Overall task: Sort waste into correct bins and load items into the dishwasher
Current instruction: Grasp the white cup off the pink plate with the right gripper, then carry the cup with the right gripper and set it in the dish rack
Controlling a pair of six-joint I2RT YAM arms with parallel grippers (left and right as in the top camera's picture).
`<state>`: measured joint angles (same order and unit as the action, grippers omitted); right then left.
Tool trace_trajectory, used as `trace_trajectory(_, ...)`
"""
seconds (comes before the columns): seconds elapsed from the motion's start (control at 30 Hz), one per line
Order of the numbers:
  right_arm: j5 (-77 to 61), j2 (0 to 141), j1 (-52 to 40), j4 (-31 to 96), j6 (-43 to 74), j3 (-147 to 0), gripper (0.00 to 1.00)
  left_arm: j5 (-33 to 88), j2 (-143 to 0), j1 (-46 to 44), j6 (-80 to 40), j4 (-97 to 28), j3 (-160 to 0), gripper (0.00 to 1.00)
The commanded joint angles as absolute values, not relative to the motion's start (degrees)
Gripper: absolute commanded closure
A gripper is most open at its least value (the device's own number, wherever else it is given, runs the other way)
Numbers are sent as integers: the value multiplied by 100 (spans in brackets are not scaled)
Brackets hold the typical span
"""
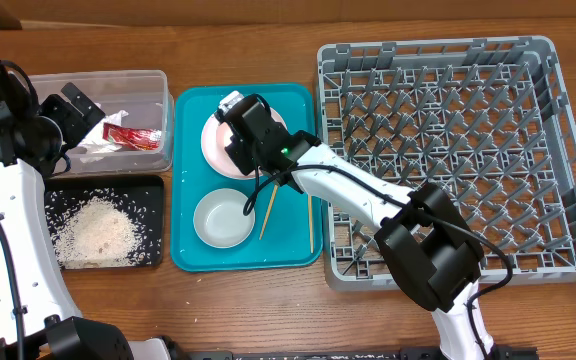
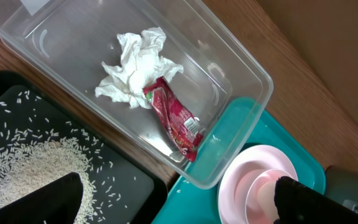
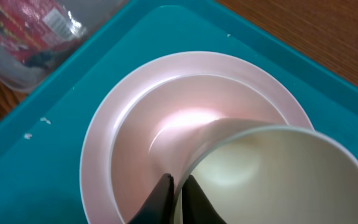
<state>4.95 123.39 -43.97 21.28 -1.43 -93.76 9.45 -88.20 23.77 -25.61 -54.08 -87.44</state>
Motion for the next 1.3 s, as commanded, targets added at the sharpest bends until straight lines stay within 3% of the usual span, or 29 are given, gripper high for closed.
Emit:
trace_trajectory(0.0, 550, 12407, -4410, 2119, -156, -9432, 96, 991, -8840, 2399, -2639, -5398, -8899, 0)
trace_trajectory(0.37, 36, 11201, -4215, 2462, -154, -9937, 96, 991, -8840, 2399, -2639, -5395, -8899, 0)
trace_trajectory(0.53, -1013, 10442, -3590, 2633, -45, -9983, 96, 991, -8840, 2399, -2639, -5395, -8899, 0)
trace_trajectory(0.63, -2340, 10298, -2871, 2679, 250, -9983, 96, 991, -8840, 2399, -2639, -5395, -8899, 0)
trace_trajectory(0.77, -4609, 10495, -1588, 2639, 770, -9955, 96, 991, -8840, 2399, -2639, -5395, -8899, 0)
trace_trajectory(1.0, -7041, 11373, -543, 2053, 1203, -9933, 96, 991, -8840, 2399, -2639, -5398, -8899, 0)
trace_trajectory(1.27, -7472, 12258, -574, 1984, 1273, -9933, 96, 991, -8840, 2399, -2639, -5395, -8899, 0)
